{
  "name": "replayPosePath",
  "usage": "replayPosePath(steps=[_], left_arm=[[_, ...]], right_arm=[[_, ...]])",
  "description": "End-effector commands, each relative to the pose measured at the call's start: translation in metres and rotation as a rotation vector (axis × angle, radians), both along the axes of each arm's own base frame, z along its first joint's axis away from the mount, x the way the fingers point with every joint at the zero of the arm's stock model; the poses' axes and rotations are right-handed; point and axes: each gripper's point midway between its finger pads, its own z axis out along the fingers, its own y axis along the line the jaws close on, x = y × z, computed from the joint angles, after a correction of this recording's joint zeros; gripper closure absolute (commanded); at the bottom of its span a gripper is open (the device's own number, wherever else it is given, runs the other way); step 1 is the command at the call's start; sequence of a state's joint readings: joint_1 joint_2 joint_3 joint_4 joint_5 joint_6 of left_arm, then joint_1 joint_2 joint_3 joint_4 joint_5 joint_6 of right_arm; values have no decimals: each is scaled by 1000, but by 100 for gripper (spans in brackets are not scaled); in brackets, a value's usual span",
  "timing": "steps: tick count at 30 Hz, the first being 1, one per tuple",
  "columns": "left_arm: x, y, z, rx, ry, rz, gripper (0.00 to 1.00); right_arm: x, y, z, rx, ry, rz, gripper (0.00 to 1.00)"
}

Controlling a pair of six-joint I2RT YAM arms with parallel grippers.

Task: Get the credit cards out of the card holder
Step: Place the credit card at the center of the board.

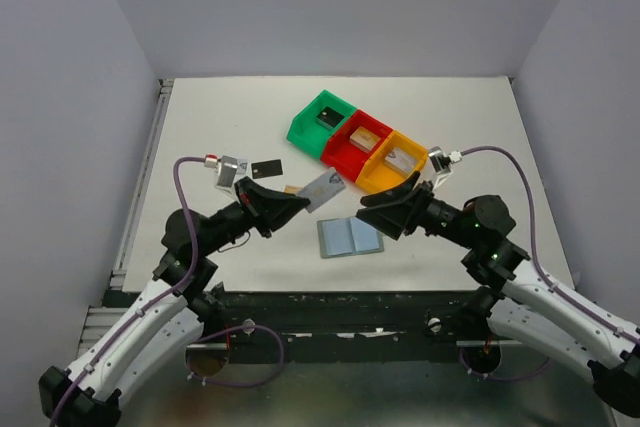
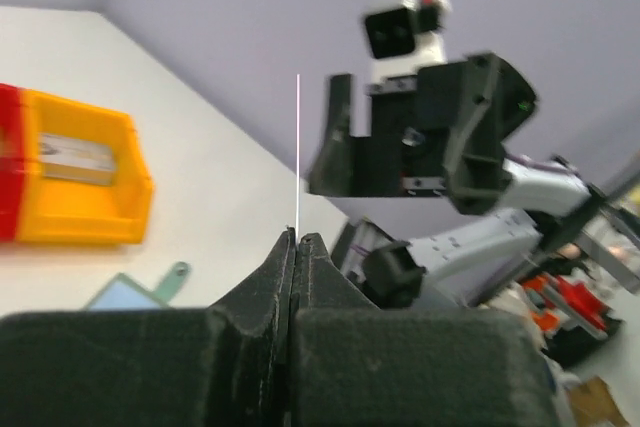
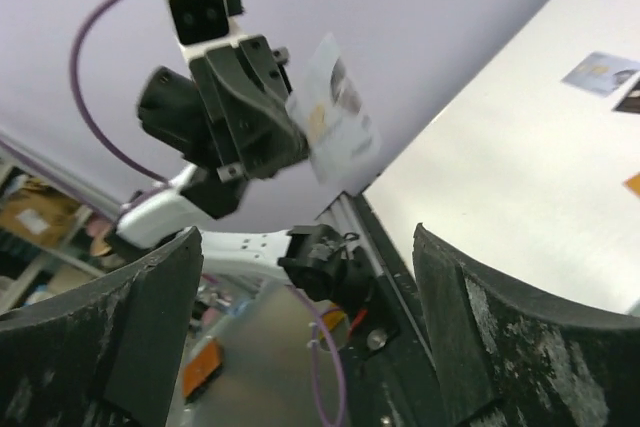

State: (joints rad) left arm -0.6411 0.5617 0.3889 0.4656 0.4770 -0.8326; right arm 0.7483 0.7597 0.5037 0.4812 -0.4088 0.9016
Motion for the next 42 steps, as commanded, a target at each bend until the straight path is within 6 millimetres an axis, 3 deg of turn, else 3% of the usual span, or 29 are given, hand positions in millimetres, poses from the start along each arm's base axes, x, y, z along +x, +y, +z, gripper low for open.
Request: replayPosePath(steps=[1, 4, 8, 16, 20, 30, 35, 42], left_arm=[[26, 31, -15, 207, 129, 113, 100], [51, 58, -33, 317, 269, 195, 100], [82, 84, -55, 358, 438, 221, 100], [151, 128, -74, 377, 564, 321, 100], [178, 152, -95, 485, 629, 369, 100], [198, 193, -146, 720, 530, 460, 100], [207, 220, -171, 755, 659, 471, 100], [208, 220, -199, 655, 789, 358, 100]], right_arm=[[15, -26, -39, -250, 43, -156, 6], [15, -36, -53, -368, 65, -180, 6], [8, -32, -67, -455, 84, -113, 7], [-5, -25, -104, -554, 163, 4, 10], [-8, -27, -116, -581, 173, 14, 11], [-14, -33, -138, -606, 175, 24, 11], [-16, -33, -141, -618, 170, 42, 11], [-17, -37, -148, -636, 172, 31, 11]])
